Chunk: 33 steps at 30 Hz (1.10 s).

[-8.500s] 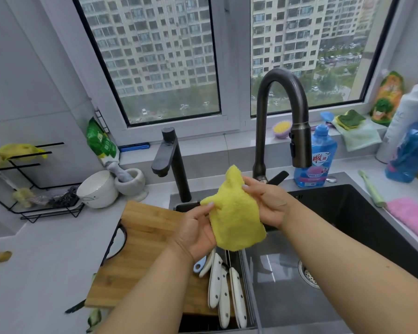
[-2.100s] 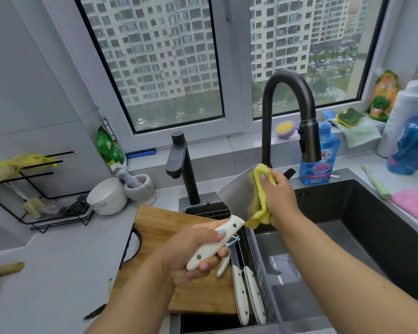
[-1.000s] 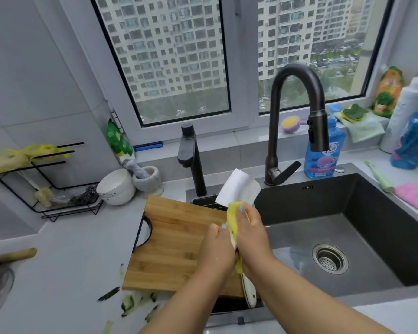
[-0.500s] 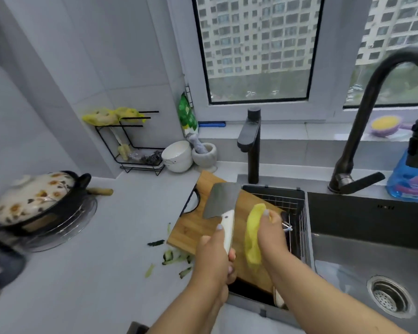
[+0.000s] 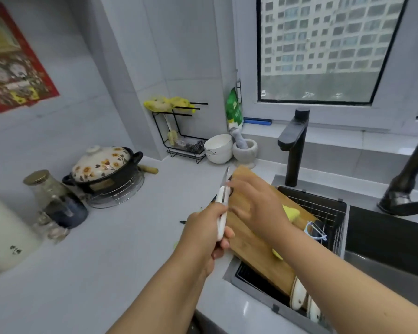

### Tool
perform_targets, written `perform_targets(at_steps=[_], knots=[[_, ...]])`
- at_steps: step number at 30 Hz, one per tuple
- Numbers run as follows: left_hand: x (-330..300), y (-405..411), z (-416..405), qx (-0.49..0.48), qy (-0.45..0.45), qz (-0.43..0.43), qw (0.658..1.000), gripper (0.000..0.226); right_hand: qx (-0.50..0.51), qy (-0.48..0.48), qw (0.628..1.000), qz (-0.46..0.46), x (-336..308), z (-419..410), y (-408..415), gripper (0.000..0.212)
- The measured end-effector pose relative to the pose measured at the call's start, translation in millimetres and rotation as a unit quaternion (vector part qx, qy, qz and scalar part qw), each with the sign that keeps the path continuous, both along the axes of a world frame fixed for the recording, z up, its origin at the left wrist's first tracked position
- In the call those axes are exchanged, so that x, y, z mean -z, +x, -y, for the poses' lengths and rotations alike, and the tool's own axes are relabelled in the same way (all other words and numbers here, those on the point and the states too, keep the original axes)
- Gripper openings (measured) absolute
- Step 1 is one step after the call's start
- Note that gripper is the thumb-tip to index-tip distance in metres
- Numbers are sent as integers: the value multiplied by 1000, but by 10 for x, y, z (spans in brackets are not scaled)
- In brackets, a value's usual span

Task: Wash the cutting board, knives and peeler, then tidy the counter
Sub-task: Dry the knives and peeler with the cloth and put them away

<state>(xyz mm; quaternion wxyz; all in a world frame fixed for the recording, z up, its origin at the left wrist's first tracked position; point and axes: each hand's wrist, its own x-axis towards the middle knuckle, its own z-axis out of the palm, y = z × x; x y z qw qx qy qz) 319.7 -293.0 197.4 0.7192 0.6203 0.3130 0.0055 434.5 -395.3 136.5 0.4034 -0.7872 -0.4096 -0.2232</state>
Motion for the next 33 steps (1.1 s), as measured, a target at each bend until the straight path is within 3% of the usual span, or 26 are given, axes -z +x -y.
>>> perform_targets(at_steps=[4, 9, 12, 17, 21, 25, 28, 33], knots=[[-128, -138, -74, -10, 57, -17, 998, 29, -47, -12, 995, 92, -122, -250, -48, 28], [-280, -292, -382, -55, 128, -23, 990, 54, -102, -54, 989, 97, -357, -595, -148, 37], [-316, -424, -801, -139, 196, -2, 971, 61, -129, -62, 989, 45, -580, -870, -207, 35], [-281, -788, -1661, -268, 261, 29, 927, 34, -164, -40, 984, -59, -832, -1540, -447, 25], [-189, -1117, -2403, -264, 385, -17, 884, 27, -188, 0, 974, -125, -971, -2223, -756, 22], [-145, -1462, -3131, -274, 408, -14, 871, 18, -194, 21, 964, -183, -1124, -2980, -1089, 17], [-52, -1705, -3678, -270, 422, -47, 864, 43, -226, 72, 946, -220, -1232, -3465, -1266, 20], [60, -1967, -4496, -227, 457, -97, 855, 63, -272, 116, 920, -256, -1415, -4222, -1476, 21]])
